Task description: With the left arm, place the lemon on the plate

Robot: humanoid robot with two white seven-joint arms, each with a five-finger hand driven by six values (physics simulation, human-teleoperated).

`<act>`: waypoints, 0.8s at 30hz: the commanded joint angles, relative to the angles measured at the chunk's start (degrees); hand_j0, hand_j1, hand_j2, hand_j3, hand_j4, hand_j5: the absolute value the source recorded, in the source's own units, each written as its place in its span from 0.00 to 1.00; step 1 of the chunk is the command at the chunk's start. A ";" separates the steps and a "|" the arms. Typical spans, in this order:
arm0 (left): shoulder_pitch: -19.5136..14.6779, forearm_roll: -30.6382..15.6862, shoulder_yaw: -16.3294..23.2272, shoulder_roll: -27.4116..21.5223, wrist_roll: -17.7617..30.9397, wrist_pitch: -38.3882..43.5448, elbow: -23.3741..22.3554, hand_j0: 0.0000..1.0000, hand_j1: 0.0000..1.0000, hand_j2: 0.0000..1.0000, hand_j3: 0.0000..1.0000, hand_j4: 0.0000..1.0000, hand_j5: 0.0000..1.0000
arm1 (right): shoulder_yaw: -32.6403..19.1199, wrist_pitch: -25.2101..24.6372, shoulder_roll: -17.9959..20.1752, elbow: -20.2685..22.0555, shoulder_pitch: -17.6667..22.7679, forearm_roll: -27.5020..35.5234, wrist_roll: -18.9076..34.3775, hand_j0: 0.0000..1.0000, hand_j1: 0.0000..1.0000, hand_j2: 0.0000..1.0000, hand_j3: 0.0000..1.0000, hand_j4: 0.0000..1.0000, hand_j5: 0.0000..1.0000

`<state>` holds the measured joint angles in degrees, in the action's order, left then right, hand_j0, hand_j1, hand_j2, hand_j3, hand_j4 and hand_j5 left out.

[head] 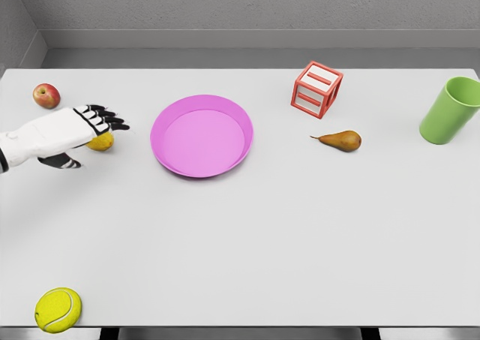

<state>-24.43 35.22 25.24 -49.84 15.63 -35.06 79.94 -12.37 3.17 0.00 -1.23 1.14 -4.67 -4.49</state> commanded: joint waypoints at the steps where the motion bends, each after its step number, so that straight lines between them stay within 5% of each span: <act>1: -0.09 -0.07 0.69 1.06 -0.07 0.06 -6.46 1.00 1.00 1.00 1.00 1.00 1.00 | 0.07 0.00 0.00 0.00 0.00 0.01 0.00 1.00 1.00 1.00 1.00 1.00 1.00; 17: -5.72 0.99 0.69 8.27 0.01 0.06 -15.07 1.00 1.00 1.00 1.00 1.00 1.00 | -0.02 0.00 0.00 0.00 0.00 0.01 0.00 1.00 1.00 1.00 1.00 1.00 1.00; 24: -5.80 1.16 0.77 8.27 -0.25 0.06 -15.16 1.00 1.00 1.00 1.00 1.00 1.00 | -0.02 0.00 0.00 0.00 0.00 0.01 0.00 1.00 1.00 1.00 1.00 1.00 1.00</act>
<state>-30.32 36.69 25.99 -41.60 15.58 -35.08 64.94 -12.38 3.16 0.00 -1.23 1.14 -4.67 -4.49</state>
